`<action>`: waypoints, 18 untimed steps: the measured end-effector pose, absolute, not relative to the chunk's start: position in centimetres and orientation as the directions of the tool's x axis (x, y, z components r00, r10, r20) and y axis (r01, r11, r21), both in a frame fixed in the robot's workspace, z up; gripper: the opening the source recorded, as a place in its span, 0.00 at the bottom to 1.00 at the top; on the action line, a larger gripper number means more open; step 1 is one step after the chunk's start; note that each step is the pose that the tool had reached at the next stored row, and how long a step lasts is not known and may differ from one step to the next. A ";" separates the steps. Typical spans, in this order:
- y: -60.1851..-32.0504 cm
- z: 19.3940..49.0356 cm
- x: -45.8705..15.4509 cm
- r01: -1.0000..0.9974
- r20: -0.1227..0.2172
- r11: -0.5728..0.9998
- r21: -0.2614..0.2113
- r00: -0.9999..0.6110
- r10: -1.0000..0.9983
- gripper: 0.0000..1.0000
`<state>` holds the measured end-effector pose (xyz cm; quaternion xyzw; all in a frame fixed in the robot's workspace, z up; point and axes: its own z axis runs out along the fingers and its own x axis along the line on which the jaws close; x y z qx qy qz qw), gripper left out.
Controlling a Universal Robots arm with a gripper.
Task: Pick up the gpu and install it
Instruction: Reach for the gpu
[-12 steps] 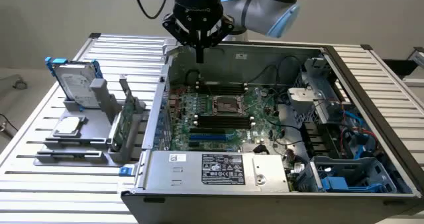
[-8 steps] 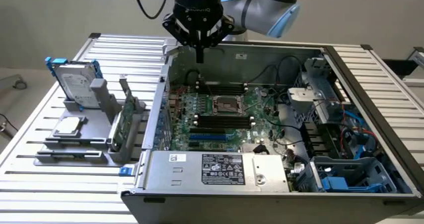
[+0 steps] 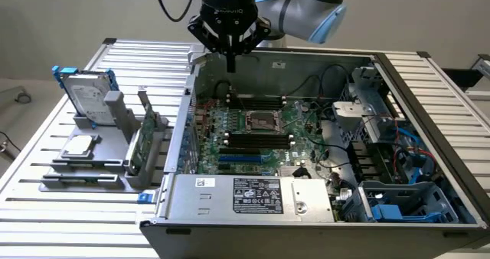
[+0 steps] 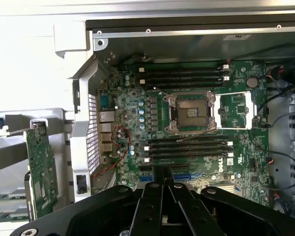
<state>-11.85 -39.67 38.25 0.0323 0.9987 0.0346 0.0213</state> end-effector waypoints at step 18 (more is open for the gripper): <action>-38.1 38.2 -16.2 0.064 -0.030 0.993 0.097 -0.997 0.067 0.11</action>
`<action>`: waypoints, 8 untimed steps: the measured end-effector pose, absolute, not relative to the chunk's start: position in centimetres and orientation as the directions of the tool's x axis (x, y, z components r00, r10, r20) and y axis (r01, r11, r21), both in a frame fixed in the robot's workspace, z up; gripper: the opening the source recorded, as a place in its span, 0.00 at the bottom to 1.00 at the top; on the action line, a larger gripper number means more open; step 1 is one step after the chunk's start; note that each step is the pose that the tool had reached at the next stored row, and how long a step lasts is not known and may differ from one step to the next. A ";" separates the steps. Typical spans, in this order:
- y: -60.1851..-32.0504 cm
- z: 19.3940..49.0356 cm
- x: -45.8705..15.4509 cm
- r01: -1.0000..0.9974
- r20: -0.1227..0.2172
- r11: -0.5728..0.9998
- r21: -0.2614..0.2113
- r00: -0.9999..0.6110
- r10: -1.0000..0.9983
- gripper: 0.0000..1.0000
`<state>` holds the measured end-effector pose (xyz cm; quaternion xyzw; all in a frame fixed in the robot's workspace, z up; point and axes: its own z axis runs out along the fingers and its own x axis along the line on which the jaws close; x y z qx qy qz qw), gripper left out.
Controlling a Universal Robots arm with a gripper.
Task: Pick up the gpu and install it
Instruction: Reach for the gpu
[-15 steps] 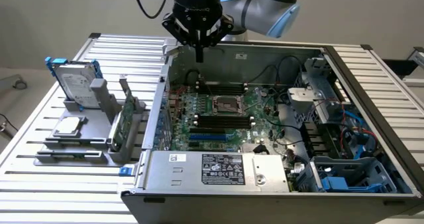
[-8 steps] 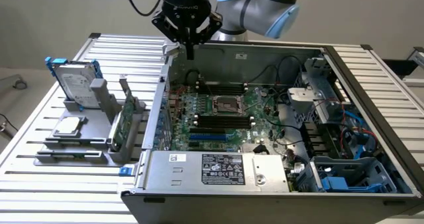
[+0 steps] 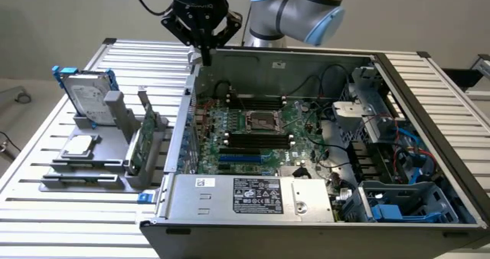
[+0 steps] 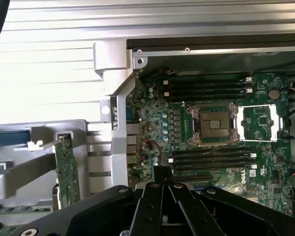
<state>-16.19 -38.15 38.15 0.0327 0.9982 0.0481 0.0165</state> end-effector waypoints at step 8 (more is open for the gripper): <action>-37.6 38.1 -18.7 0.065 -0.020 0.992 0.106 -0.998 0.067 0.11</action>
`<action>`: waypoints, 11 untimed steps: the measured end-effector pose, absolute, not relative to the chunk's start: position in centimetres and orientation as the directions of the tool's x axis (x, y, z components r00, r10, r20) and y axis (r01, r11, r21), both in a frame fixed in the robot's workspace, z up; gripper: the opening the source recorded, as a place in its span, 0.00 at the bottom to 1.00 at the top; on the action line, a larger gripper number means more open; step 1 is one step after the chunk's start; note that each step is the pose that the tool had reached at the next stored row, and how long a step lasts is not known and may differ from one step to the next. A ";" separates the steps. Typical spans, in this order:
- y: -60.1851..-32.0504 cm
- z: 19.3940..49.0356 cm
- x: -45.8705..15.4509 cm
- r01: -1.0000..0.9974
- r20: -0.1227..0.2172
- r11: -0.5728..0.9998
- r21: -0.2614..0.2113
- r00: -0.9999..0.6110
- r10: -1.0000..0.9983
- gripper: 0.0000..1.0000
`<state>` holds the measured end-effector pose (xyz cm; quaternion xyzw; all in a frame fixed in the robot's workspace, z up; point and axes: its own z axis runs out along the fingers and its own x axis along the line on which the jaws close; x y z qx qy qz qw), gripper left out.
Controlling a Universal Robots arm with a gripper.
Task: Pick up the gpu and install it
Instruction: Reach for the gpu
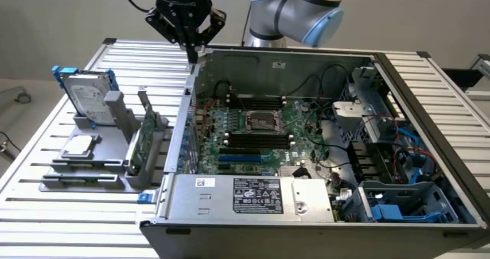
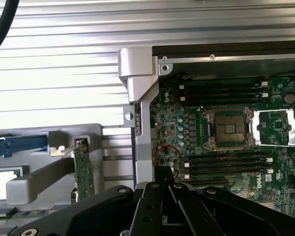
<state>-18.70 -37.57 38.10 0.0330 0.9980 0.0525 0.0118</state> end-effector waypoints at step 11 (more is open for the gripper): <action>-36.1 38.1 -22.5 0.067 0.007 0.992 0.104 -0.998 0.067 0.11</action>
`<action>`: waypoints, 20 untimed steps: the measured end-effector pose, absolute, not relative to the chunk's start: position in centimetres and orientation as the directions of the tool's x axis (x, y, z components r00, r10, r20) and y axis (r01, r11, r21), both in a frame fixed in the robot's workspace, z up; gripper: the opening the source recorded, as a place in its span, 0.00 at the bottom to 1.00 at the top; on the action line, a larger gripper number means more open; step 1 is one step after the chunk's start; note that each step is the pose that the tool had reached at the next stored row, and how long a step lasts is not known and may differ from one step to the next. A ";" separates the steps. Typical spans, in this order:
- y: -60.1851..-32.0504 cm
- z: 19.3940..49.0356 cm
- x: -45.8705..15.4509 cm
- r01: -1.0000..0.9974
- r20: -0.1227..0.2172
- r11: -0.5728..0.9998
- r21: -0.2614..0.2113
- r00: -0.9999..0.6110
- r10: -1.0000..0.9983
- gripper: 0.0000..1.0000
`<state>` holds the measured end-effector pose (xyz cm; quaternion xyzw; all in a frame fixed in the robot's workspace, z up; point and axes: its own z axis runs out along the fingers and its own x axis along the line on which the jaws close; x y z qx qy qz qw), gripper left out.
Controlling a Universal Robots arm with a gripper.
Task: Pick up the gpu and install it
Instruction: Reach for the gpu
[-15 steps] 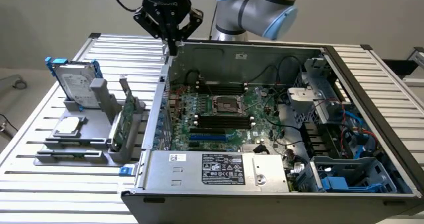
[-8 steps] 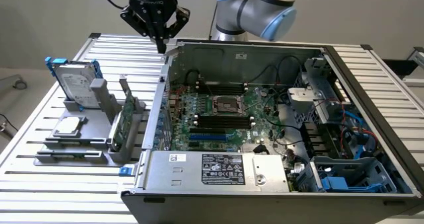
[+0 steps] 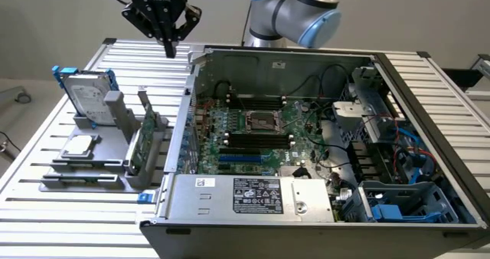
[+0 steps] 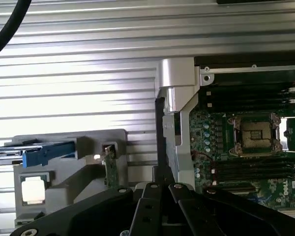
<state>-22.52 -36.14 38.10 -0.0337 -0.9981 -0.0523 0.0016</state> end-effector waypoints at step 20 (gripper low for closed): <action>-38.1 38.1 -28.2 0.071 0.046 0.992 0.101 -0.997 0.067 0.11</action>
